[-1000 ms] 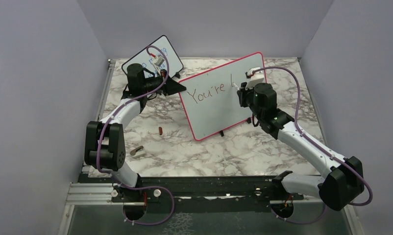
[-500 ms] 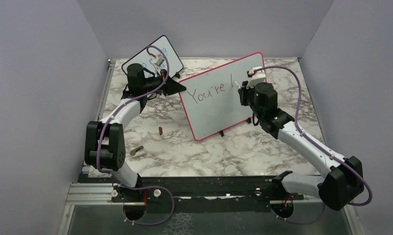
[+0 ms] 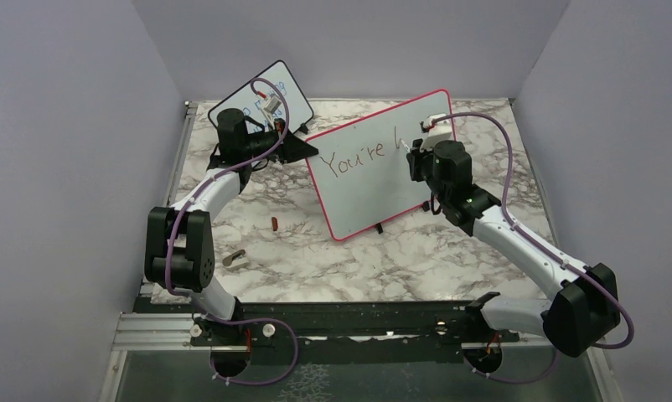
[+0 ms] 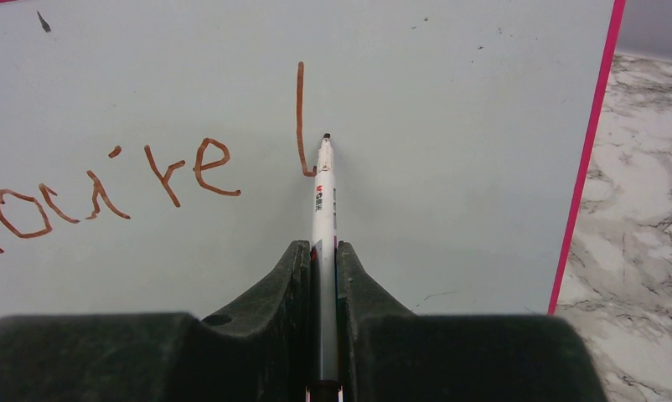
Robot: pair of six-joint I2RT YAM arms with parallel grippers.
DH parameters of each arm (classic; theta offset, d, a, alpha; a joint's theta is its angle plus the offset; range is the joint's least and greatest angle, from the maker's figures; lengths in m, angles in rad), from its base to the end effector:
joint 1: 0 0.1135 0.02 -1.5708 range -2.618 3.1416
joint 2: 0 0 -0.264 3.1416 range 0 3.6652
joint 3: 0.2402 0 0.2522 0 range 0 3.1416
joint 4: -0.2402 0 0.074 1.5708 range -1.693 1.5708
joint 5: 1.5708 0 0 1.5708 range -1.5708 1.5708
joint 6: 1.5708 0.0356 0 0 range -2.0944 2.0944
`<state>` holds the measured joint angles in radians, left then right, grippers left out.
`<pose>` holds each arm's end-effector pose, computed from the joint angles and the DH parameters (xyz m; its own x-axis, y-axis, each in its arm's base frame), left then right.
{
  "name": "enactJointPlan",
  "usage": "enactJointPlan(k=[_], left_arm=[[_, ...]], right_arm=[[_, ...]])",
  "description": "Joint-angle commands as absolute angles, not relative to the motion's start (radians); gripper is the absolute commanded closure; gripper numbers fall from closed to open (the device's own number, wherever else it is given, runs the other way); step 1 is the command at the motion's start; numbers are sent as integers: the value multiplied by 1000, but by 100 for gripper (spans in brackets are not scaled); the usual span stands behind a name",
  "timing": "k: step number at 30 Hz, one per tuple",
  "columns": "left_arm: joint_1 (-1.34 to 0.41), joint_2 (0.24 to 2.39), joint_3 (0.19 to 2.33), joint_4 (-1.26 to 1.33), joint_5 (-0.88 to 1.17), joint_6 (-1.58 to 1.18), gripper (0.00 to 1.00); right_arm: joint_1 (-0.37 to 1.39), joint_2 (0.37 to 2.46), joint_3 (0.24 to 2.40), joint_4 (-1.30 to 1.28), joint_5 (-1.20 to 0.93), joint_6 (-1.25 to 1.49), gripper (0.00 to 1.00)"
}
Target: Write a sentence on the whiteboard
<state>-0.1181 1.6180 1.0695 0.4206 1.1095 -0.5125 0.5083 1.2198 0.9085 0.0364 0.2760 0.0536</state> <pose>0.3556 -0.0743 0.2892 -0.5686 -0.1523 -0.8084 0.7523 0.3014 -0.5859 0.2537 0.1302 0.3141 -0.2496 -0.0800 -0.9650 -0.2261 0.9738 -0.0223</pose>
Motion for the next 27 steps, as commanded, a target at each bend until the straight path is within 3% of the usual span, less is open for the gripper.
enactJointPlan(k=[1,27], left_arm=[[-130,1646,1073,387,1147,-497,100],[-128,1643,1074,387,1147,-499,100]], right_arm=[[502,1231,911,48,275,64,99],[502,1187,867,-44,304,93,99]])
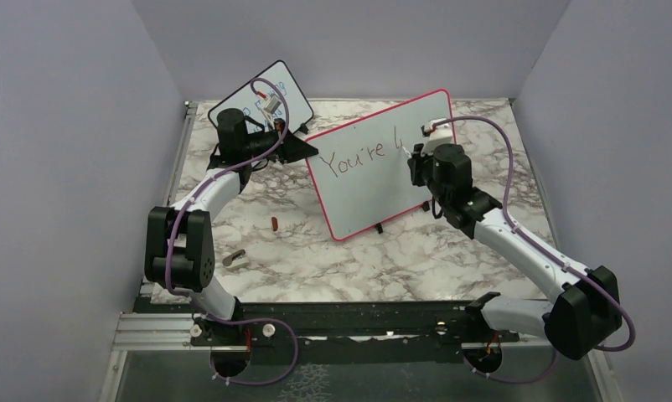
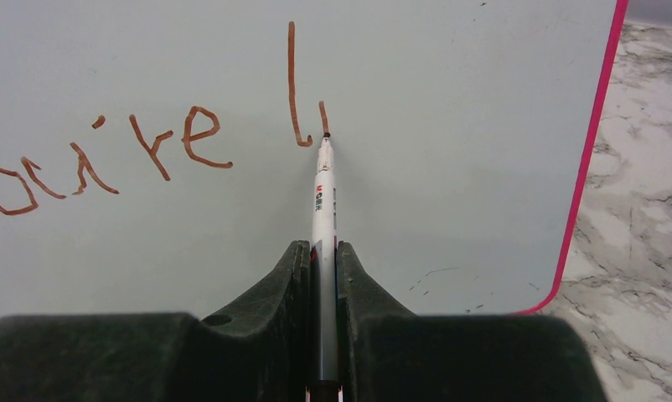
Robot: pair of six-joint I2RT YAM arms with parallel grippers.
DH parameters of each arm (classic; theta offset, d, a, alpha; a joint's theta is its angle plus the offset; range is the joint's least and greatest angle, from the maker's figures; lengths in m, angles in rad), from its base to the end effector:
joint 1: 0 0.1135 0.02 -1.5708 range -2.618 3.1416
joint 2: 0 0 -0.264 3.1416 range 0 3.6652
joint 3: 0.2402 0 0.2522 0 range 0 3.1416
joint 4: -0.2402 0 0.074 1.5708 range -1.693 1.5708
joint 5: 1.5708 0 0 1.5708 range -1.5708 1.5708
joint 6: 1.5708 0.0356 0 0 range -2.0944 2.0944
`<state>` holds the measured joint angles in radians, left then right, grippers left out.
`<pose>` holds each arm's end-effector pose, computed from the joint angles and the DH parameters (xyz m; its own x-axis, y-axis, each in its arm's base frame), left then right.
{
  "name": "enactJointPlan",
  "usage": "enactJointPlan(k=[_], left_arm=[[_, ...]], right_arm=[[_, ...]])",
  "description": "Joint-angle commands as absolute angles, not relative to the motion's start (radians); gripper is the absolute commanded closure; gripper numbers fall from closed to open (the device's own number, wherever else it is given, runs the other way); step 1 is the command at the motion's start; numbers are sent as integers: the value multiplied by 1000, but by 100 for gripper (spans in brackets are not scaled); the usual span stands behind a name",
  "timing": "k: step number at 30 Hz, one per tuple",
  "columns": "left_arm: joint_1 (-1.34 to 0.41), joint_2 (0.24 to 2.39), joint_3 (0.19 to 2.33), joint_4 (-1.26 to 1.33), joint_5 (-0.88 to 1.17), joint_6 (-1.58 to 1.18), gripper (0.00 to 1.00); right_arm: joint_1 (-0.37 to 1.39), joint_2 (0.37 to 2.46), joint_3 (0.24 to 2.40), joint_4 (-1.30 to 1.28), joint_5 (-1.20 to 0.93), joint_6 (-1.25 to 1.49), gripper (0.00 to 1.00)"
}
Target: Write a sentence on the whiteboard
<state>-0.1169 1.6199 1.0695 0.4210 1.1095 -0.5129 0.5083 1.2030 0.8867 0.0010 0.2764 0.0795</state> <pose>0.3560 -0.0739 0.2886 -0.5699 -0.1530 -0.8073 0.7508 0.3023 -0.5873 0.2489 0.1275 0.3071 -0.2892 -0.0737 -0.9544 -0.2193 0.9756 -0.0089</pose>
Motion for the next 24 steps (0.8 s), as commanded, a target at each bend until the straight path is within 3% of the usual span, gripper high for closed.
enactJointPlan(k=[1,24], left_arm=[[-129,1643,1073,387,1146,-499,100],[-129,1637,1074,387,1152,-499,100]], right_arm=[[502,1187,866,-45,316,96,99],[490,1232,894,92,354,83,99]])
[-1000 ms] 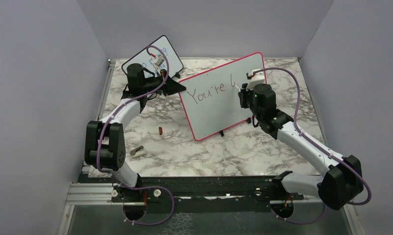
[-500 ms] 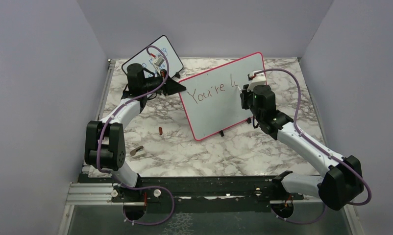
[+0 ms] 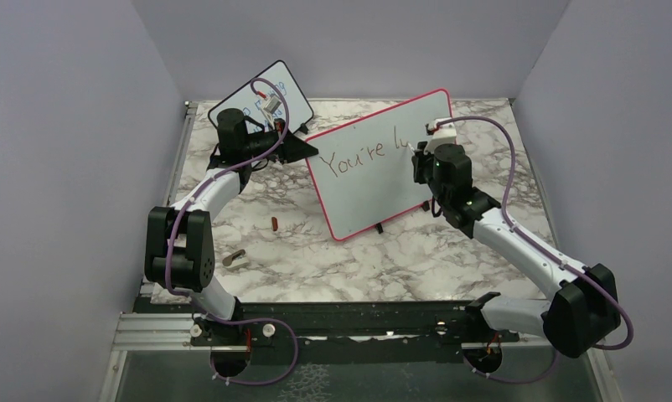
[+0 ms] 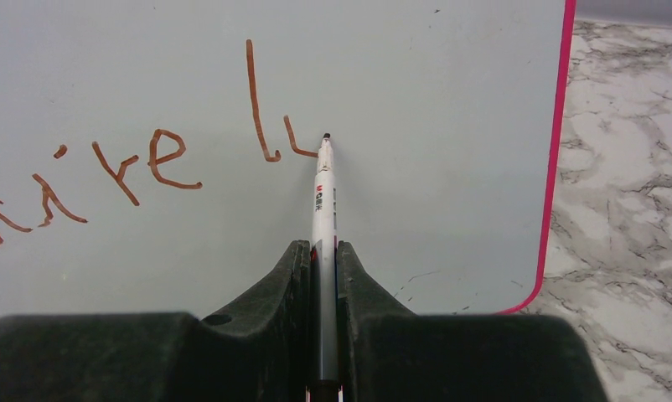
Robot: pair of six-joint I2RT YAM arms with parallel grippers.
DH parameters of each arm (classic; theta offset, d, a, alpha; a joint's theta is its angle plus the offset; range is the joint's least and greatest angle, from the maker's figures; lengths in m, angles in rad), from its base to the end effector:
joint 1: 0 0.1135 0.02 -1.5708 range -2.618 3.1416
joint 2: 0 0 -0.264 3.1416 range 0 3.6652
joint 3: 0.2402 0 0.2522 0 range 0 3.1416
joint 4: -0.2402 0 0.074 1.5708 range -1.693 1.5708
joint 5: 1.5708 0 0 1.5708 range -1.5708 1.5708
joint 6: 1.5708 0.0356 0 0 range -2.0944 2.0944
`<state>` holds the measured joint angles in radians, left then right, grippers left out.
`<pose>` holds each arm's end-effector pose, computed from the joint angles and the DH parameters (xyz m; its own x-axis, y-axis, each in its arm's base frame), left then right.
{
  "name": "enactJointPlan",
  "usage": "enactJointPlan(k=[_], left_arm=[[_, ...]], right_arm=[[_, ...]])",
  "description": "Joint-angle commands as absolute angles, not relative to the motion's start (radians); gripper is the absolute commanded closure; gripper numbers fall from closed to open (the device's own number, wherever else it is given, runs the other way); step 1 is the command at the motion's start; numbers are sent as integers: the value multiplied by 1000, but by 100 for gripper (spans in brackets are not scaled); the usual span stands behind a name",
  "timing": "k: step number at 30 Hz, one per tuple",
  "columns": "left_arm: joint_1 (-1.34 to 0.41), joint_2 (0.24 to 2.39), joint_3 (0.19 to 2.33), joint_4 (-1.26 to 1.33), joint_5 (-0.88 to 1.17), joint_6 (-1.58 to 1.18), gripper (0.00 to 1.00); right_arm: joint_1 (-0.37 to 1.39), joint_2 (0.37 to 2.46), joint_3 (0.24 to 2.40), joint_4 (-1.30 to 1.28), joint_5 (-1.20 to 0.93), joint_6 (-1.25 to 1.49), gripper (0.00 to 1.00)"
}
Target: Write a sentence on the whiteboard
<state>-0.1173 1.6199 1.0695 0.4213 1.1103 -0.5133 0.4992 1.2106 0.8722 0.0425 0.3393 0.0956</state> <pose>0.3560 -0.0741 0.2886 -0.5702 -0.1525 -0.8072 0.7511 0.3013 -0.5874 0.2522 0.1240 0.3045 -0.2713 -0.0454 -0.9614 -0.1467 0.9892 -0.0053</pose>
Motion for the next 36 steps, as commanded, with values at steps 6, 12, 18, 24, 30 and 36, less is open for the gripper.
enactJointPlan(k=[6,12,18,24,30,36], left_arm=[[-129,1638,1075,387,1152,-499,100],[-129,1640,1075,387,1153,-500,100],[-128,1640,1075,387,1153,-500,100],[-128,1640,1075,387,1150,-502,100],[-128,1641,1075,387,1149,-502,100],[-127,1641,1075,387,1148,-503,100]], right_arm=[[489,1243,906,107,335,79,99],[491,1248,921,118,325,74,99],[491,1250,929,120,289,70,99],[490,1250,940,104,244,64,99],[490,1251,942,77,213,63,99],[490,1248,941,37,209,64,99]])
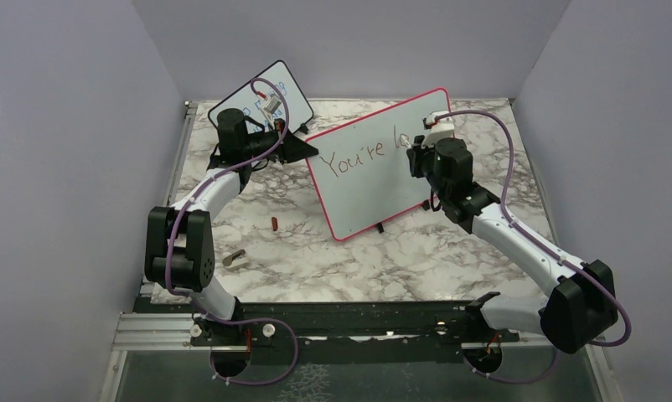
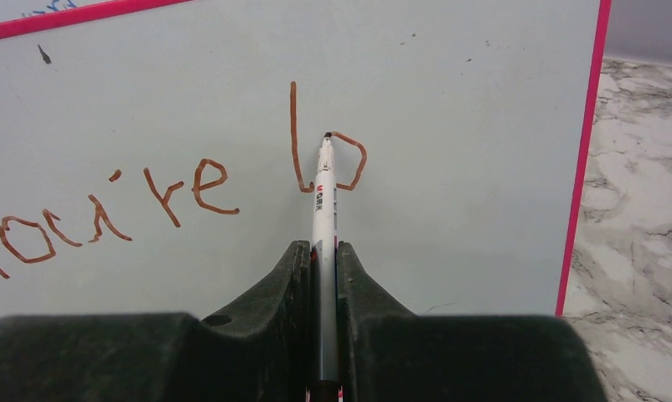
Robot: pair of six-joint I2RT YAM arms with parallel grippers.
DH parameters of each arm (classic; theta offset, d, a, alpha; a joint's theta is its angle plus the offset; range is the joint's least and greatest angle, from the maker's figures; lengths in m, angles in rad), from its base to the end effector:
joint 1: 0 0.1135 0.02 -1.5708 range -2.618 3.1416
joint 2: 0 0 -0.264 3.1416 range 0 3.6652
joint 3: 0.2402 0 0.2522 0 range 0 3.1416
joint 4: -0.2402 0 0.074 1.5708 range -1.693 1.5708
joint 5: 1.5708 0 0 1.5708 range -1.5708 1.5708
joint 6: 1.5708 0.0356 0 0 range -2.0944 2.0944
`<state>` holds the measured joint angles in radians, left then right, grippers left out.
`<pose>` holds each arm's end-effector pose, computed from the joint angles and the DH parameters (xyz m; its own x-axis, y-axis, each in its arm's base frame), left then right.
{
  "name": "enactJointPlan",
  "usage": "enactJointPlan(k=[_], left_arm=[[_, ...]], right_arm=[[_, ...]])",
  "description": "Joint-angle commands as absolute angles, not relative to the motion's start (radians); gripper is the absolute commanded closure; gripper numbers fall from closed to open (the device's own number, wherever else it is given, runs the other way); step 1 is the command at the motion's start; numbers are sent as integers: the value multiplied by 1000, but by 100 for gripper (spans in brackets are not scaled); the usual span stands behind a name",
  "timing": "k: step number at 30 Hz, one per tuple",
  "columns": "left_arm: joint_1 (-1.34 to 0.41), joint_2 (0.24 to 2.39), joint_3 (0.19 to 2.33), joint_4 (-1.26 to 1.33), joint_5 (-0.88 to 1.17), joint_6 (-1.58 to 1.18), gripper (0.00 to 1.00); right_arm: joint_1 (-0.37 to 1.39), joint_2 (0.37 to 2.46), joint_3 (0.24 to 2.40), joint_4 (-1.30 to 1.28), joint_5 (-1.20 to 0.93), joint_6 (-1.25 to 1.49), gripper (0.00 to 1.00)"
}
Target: Write a sentence on the whiteboard
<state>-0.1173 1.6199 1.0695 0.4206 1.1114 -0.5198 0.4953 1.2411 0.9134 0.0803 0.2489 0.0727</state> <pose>0.3559 -0.0741 0.2886 -0.5758 -0.1539 -0.8030 0.7473 0.2994 -0.5932 0.2602 0.1306 0.3147 -0.2331 -0.0459 -0.9714 -0.2342 0.9721 0.0103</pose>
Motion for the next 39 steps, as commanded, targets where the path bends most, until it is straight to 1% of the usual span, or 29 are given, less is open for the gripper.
enactJointPlan(k=[1,18,28,39], left_arm=[[-128,1641,1075,387,1148,-503,100],[-126,1645,1075,387,1147,-505,100],[-126,1643,1076,385,1147,-505,100],[-125,1643,1077,382,1151,-505,100]], right_arm=[[490,1246,940,30,212,66,99],[490,1213,922,-27,199,70,99],[471,1180,931,-9,312,48,99],[428,1203,950,34,260,45,99]])
